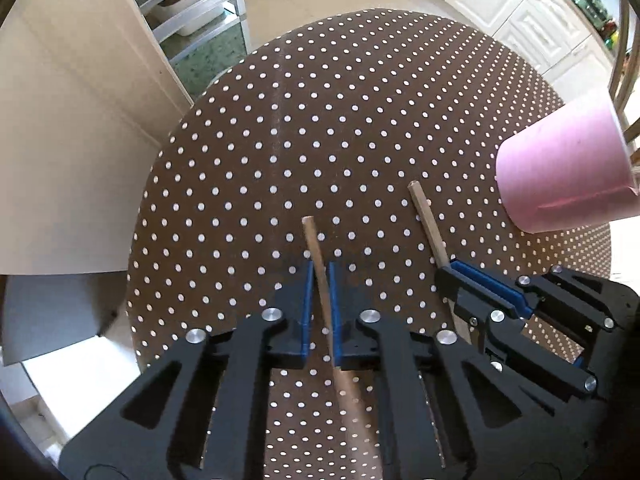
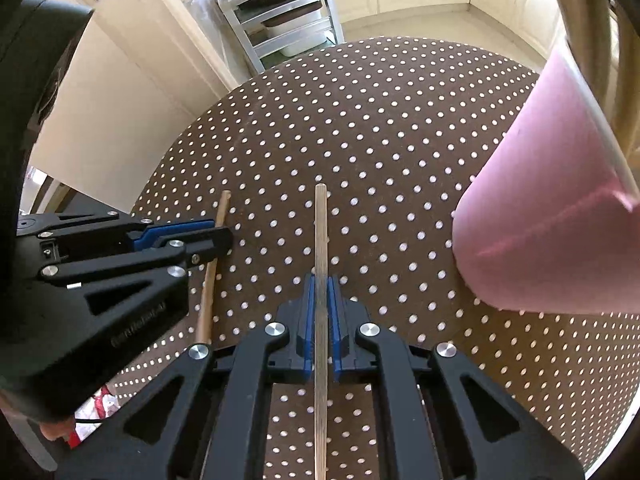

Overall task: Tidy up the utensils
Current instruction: 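Close the left tool on one stick while the right tool closes on the other, then lift both held sticks upright and carry them over the pink cup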

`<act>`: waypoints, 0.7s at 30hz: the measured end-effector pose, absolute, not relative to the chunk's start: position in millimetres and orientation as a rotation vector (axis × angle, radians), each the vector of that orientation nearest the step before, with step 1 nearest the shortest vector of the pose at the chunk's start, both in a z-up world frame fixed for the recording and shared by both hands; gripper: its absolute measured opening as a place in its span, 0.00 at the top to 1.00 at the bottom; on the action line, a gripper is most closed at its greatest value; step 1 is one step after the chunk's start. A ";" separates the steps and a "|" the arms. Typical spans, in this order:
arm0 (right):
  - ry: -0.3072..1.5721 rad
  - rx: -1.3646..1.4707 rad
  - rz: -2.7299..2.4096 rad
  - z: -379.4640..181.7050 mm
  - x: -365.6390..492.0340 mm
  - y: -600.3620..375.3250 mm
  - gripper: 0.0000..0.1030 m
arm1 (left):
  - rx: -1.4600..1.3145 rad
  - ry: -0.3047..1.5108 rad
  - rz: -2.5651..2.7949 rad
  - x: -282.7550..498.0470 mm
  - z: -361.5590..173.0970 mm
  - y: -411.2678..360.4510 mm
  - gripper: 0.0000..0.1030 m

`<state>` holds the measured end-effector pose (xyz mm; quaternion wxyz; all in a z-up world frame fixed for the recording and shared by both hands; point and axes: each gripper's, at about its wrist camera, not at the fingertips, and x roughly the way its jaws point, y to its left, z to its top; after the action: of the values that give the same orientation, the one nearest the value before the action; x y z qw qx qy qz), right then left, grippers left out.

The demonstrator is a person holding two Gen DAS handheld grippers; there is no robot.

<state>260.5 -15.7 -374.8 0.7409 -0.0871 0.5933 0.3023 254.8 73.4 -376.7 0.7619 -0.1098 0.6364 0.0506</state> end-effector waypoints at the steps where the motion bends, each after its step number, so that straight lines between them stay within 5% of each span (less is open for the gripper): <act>1: 1.306 -0.183 0.664 -374.5 258.2 -16.7 0.95 | -0.252 1.383 0.104 251.2 -376.3 75.9 0.95; 9: 1.279 -0.097 0.666 -353.5 244.5 -32.2 0.95 | -0.332 1.339 0.052 228.8 -364.5 80.4 0.95; 21: 1.107 -0.017 0.662 -269.7 217.1 -52.9 0.95 | -0.289 1.154 -0.064 200.2 -271.9 65.5 0.95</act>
<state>217.1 -52.9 -269.7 0.7991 -0.0080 0.5158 0.3086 200.2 65.5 -271.9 0.8276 -0.1362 0.5437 -0.0299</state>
